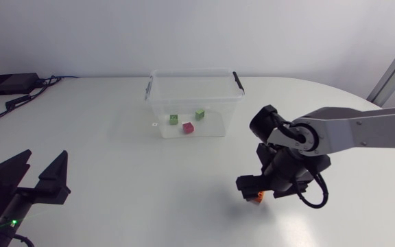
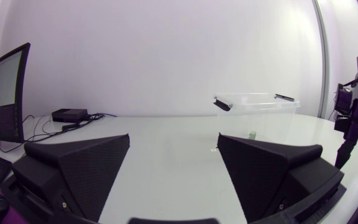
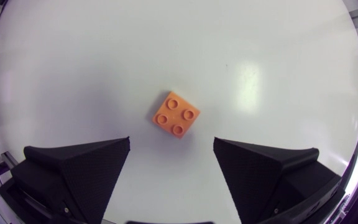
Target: Place the duplo bricks in the container
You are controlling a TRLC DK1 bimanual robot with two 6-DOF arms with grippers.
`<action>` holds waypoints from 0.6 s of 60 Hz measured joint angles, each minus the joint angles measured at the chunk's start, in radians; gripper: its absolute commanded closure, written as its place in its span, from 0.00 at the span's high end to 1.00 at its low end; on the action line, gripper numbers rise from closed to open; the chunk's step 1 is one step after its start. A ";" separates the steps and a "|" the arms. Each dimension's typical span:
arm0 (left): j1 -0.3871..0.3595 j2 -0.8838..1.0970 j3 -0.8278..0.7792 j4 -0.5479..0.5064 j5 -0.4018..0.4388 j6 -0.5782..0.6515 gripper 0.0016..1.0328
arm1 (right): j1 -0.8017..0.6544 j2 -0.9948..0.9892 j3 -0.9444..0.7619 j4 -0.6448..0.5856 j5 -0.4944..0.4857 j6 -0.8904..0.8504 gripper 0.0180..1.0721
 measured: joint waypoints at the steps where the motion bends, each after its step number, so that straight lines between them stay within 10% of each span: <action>1: 0.000 0.000 0.000 0.000 0.000 0.000 0.96 | -0.001 0.011 0.004 0.000 -0.002 0.002 0.92; 36: 0.000 0.000 0.000 0.000 0.000 0.000 0.96 | -0.021 0.155 0.069 0.041 -0.023 0.077 0.92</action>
